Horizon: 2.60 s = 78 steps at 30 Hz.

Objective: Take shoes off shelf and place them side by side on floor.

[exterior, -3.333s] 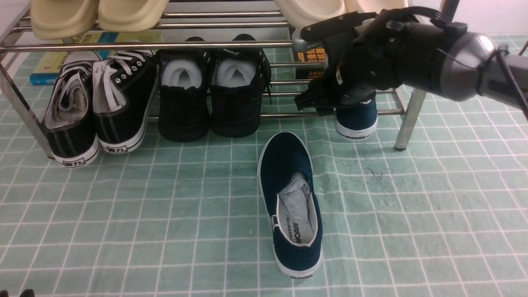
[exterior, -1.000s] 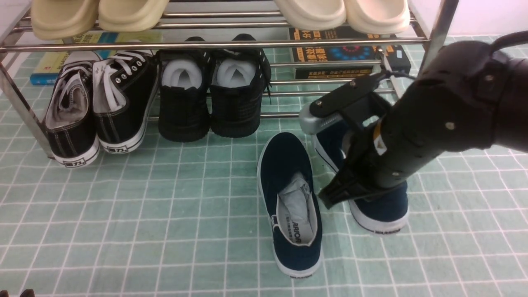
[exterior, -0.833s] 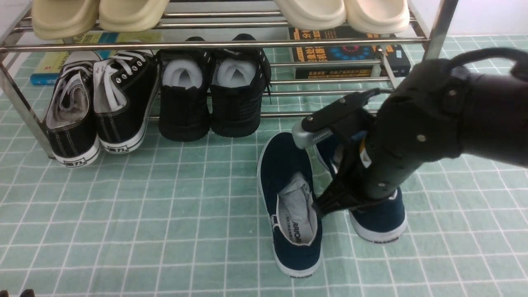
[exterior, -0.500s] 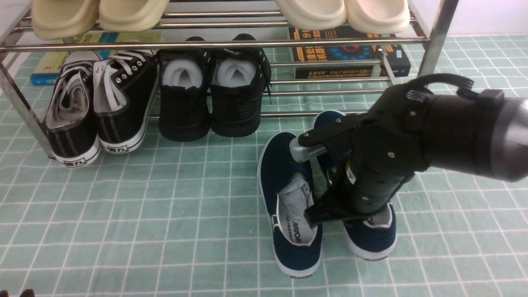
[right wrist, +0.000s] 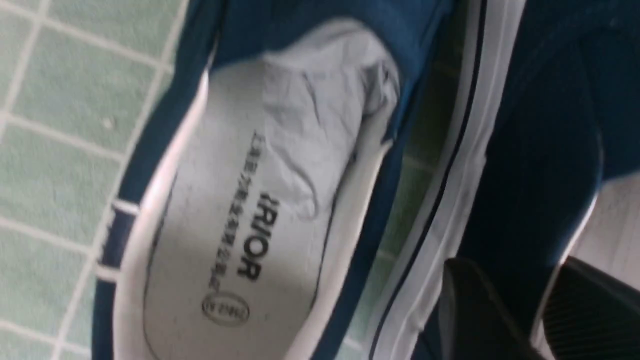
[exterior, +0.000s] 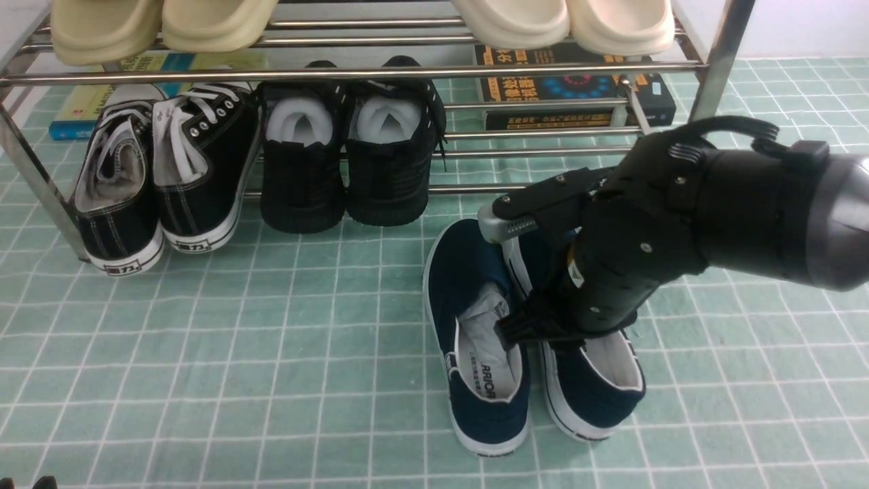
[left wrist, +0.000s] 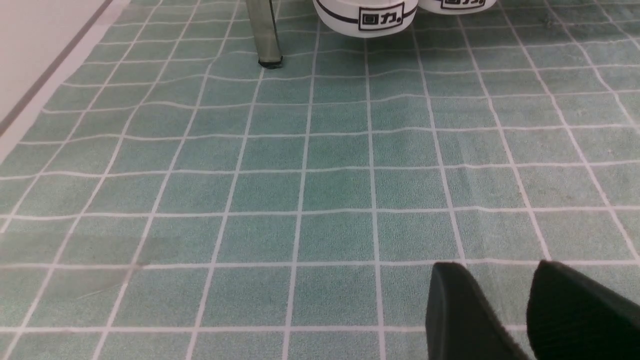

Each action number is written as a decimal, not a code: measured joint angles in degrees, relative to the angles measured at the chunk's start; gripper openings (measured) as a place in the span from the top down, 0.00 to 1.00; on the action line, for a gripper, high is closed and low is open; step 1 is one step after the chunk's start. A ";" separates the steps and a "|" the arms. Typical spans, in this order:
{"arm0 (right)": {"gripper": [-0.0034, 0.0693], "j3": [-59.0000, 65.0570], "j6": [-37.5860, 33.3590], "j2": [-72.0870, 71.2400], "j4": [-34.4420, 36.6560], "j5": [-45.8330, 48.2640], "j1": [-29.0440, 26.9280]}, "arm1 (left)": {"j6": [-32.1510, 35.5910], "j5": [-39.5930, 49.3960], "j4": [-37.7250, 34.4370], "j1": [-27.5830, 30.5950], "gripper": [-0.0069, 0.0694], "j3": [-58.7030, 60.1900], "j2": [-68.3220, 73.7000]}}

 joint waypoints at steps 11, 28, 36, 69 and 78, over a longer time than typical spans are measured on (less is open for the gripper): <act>0.63 0.00 0.00 -9.68 0.09 8.43 0.00 | 0.00 0.00 0.00 0.00 0.59 0.00 0.00; 0.60 0.38 -1.14 -13.03 5.62 3.56 0.00 | 0.00 0.00 0.00 0.00 0.59 0.00 0.00; 0.45 0.49 2.18 -2.09 0.16 -2.07 0.00 | 0.00 0.00 0.00 0.00 0.59 0.00 0.00; 0.91 -1.22 8.70 -1.31 -7.41 4.41 0.00 | 0.00 0.00 0.00 0.00 0.59 0.00 0.00; 0.91 -1.22 11.21 2.12 -8.62 2.85 0.00 | 0.00 0.00 0.00 0.00 0.59 0.00 0.00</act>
